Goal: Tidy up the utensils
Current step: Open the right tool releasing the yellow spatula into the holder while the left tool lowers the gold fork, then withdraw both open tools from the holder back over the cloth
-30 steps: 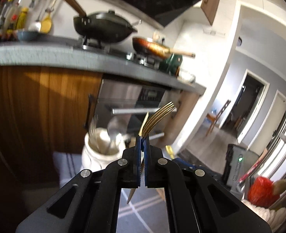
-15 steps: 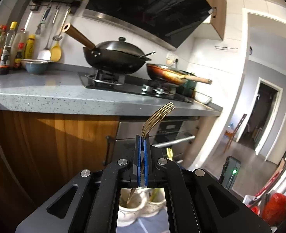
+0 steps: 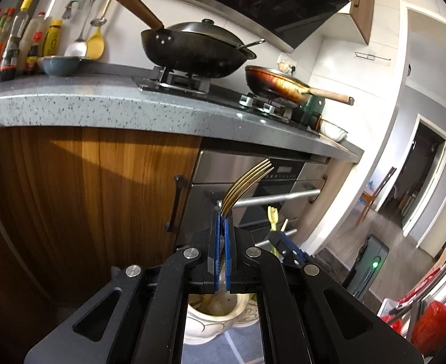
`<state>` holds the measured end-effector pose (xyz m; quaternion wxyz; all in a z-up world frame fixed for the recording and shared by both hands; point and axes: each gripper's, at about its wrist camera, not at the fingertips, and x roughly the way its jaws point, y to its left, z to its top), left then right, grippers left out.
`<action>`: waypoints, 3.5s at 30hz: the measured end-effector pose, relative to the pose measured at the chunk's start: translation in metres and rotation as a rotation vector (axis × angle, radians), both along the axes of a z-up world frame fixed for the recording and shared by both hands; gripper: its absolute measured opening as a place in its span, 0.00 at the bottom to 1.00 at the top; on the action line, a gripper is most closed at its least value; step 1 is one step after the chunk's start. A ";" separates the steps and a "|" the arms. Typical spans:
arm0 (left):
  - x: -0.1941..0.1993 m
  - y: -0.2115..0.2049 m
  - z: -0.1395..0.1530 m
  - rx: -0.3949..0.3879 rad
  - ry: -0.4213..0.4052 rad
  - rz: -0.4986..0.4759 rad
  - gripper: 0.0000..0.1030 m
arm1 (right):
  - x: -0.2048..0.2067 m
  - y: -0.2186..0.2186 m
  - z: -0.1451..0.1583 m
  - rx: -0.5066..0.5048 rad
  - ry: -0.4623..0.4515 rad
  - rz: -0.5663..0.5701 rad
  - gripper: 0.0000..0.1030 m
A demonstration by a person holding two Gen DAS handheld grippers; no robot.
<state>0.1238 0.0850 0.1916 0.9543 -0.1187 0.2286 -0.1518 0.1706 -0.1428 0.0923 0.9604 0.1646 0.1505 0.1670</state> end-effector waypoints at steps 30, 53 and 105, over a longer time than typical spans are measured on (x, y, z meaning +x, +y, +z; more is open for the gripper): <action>0.005 0.004 -0.021 -0.023 0.048 -0.015 0.03 | -0.011 0.010 -0.012 -0.022 -0.108 -0.036 0.09; 0.011 -0.004 -0.045 0.004 0.120 -0.045 0.03 | -0.039 0.000 -0.028 -0.089 0.043 0.062 0.09; -0.090 -0.058 -0.123 0.253 0.211 -0.082 0.95 | -0.170 -0.099 -0.054 -0.374 0.379 0.016 0.95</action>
